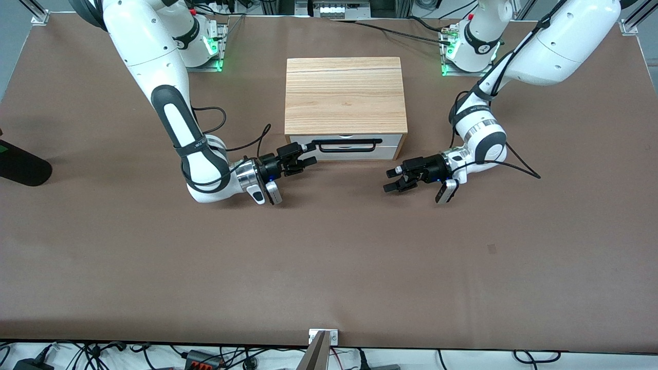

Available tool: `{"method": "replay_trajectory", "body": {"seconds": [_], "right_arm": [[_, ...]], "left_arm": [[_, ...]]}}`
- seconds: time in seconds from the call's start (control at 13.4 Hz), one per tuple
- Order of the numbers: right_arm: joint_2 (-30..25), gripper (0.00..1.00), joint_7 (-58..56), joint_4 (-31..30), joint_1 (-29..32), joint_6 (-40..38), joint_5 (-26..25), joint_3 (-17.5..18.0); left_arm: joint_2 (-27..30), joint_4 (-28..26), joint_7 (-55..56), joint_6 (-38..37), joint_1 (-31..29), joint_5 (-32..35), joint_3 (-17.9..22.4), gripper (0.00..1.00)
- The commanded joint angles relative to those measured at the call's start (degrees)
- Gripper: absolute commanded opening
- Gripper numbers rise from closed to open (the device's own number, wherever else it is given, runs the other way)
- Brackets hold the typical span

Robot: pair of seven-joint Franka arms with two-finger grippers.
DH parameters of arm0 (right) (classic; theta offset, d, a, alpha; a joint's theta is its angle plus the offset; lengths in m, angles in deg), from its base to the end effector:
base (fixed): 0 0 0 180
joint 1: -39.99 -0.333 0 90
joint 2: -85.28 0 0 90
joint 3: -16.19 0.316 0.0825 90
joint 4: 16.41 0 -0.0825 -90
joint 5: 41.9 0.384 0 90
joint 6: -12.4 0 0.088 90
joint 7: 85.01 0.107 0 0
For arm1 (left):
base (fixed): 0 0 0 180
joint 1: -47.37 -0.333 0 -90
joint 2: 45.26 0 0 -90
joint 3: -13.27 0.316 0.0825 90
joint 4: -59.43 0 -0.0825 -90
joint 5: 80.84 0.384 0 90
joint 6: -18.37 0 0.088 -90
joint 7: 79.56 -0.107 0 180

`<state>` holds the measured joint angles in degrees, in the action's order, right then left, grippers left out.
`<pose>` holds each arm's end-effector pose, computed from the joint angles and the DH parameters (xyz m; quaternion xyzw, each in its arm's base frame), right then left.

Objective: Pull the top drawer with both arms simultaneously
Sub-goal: 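Lower both grippers onto the black handle ends from either side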

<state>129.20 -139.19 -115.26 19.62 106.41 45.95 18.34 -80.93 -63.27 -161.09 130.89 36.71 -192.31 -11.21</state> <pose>0.5466 0.3328 0.1723 -0.7112 -0.1428 0.1177 0.6782 0.5204 -0.1968 0.1545 0.7033 0.0630 0.1589 0.6900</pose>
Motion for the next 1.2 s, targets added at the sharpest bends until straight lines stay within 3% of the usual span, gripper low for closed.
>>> {"method": "replay_trajectory", "body": {"seconds": [0.0, 0.15, 0.67, 0.82, 1.12], "right_arm": [[-1.2, 1.00, -1.1, -1.3, 0.1, 0.1, 1.2, 0.1], [-1.2, 1.00, -1.4, -1.3, -0.1, 0.4, 1.2, 0.1], [-1.2, 1.00, -1.4, -0.9, -0.2, 0.8, 1.3, 0.1], [-1.2, 1.00, -1.3, -0.8, -0.2, 1.8, 1.3, 0.1], [-1.2, 1.00, -1.3, -0.8, -0.2, 1.8, 1.3, 0.1]], "left_arm": [[0.8, 0.0, 0.0, 1.9, -0.4, 0.2, 0.0, 1.00], [1.1, -0.4, 0.0, 1.7, -2.5, 4.8, -0.3, 1.00], [1.2, -0.5, -0.4, 3.7, -1.9, 5.5, 0.0, 1.00], [0.9, -0.3, -5.0, 2.7, -2.4, 6.7, -0.4, 1.00], [0.9, 0.1, 1.8, 0.1, -2.0, 8.2, -0.3, 1.00]]}}
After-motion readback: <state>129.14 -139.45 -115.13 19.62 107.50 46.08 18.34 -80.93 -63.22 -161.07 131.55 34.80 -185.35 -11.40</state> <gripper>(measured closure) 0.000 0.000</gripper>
